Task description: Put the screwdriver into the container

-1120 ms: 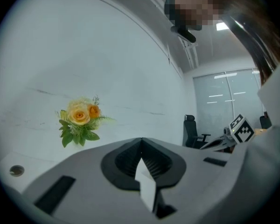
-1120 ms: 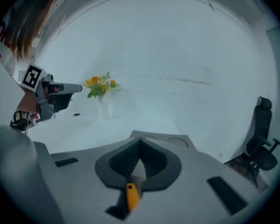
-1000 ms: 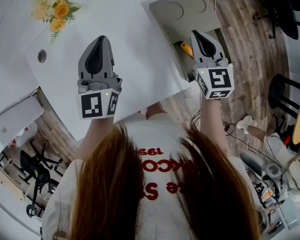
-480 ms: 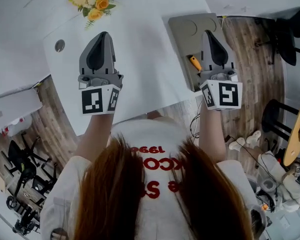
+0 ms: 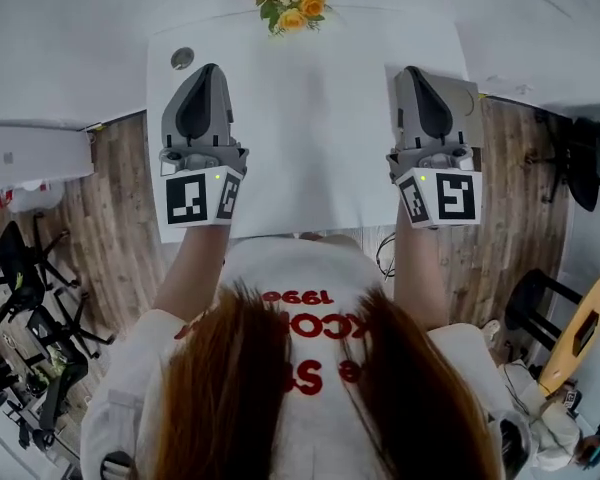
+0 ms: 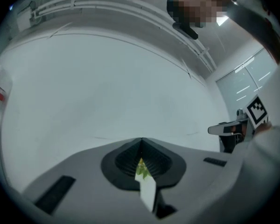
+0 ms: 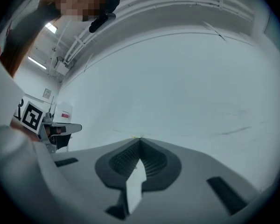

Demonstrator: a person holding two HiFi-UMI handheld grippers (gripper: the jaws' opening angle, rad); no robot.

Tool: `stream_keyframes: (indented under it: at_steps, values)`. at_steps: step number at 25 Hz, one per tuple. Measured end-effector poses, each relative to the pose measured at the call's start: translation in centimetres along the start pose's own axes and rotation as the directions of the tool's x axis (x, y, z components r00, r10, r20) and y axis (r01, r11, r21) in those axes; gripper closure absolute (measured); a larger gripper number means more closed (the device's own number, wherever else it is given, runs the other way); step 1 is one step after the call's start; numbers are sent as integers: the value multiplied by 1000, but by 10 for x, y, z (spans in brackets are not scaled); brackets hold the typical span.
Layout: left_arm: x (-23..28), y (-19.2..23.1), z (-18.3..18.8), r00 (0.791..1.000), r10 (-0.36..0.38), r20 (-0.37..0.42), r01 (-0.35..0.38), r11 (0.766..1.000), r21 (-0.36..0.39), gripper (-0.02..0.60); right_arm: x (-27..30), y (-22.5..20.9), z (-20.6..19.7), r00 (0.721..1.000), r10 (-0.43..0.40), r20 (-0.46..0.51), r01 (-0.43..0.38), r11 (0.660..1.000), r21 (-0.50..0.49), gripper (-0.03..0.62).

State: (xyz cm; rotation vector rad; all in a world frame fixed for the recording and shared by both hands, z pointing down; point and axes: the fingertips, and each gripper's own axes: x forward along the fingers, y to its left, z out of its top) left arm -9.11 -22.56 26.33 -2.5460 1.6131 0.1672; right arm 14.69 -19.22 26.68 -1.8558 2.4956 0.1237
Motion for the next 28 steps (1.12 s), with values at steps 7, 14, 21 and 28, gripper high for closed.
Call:
stream_keyframes:
  at_steps: [7, 14, 21, 28]
  values:
    - [-14, 25, 2, 999, 54, 1, -54, 999, 7, 574, 21, 27, 1, 998, 58, -6, -58, 998, 1, 591]
    - [-13, 36, 0, 998, 56, 7, -56, 998, -8, 574, 30, 36, 3, 998, 68, -7, -68, 998, 11, 591]
    - [-8, 23, 0, 999, 47, 9, -47, 999, -14, 575, 26, 30, 9, 998, 70, 3, -70, 998, 7, 591]
    - [-4, 21, -1, 999, 42, 7, -42, 999, -9, 575, 29, 31, 9, 996, 88, 6, -88, 996, 3, 592]
